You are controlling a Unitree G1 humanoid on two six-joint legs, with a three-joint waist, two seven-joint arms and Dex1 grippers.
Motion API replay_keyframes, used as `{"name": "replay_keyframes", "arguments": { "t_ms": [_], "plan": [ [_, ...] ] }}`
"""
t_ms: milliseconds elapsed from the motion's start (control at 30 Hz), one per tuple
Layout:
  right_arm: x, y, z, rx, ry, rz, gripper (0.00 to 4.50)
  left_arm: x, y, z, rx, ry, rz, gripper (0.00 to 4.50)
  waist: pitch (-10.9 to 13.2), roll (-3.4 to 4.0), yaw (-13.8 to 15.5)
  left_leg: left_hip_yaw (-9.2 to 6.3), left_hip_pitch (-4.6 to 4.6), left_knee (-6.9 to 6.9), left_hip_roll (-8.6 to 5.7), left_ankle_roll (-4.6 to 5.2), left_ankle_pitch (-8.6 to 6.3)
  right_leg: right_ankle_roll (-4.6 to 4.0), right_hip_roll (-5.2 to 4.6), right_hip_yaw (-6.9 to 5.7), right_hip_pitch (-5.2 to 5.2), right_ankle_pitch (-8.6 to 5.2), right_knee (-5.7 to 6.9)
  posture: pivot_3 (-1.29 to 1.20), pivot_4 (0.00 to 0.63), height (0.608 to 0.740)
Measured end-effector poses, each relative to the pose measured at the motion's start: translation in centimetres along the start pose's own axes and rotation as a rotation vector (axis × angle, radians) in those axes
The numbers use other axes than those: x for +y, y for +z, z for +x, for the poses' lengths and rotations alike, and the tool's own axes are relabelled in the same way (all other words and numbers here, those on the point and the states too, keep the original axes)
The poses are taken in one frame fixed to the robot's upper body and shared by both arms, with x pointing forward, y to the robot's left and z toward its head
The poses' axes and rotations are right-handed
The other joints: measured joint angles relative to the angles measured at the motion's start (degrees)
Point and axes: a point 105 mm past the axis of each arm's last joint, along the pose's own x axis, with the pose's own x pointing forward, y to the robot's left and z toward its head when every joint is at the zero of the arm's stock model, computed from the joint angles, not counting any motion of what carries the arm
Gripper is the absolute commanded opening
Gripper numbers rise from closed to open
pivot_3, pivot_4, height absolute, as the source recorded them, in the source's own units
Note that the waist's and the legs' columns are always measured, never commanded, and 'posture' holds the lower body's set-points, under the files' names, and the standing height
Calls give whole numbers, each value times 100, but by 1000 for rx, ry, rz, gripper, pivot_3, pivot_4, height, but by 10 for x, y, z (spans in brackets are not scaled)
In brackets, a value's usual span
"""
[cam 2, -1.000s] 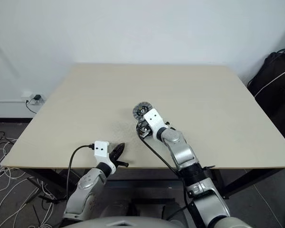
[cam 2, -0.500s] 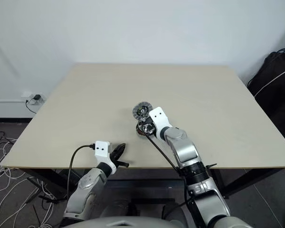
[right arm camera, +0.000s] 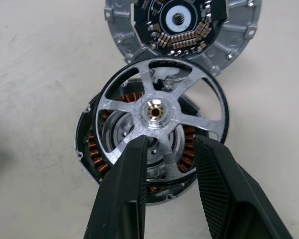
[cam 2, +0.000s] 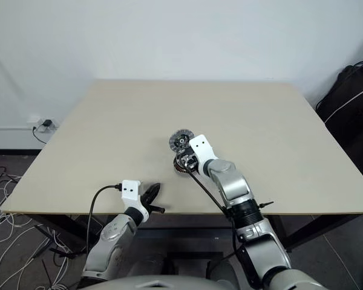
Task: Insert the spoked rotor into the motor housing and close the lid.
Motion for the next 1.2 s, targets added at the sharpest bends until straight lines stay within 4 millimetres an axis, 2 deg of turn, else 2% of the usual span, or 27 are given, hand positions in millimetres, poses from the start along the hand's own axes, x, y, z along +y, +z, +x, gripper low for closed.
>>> {"name": "replay_keyframes", "arguments": {
  "t_ms": [267,367,467,667,933,1200],
  "plan": [
    [-2,-4,4,21,-2,-6,1544,0,0,0,-2,7,-5,0,0,0,0,0,-1,0,0,0,0,0,1,0,0,0,0,0,0,740],
    [-2,-7,6,34,1,-13,935,0,0,1,-4,9,-9,0,0,0,-1,0,-1,0,-1,0,0,0,1,0,0,0,0,0,0,740],
    [1,-6,6,35,8,-24,30,0,0,1,-5,13,-10,0,0,0,-2,0,-1,1,0,0,0,0,1,0,-1,0,1,0,0,740],
    [2,-6,6,34,10,-31,30,0,0,0,-6,15,-11,0,0,0,0,0,-1,1,0,0,0,0,1,0,-1,0,0,0,0,740],
    [6,7,-5,-21,33,-26,30,0,0,0,-6,15,-12,0,0,0,1,0,-6,1,0,0,0,0,1,0,-6,0,1,0,0,740],
    [14,-3,-6,16,60,-34,30,0,0,1,-5,13,-13,0,0,0,3,0,-6,2,-1,0,0,0,0,0,-6,0,1,0,0,740]
  ]
}}
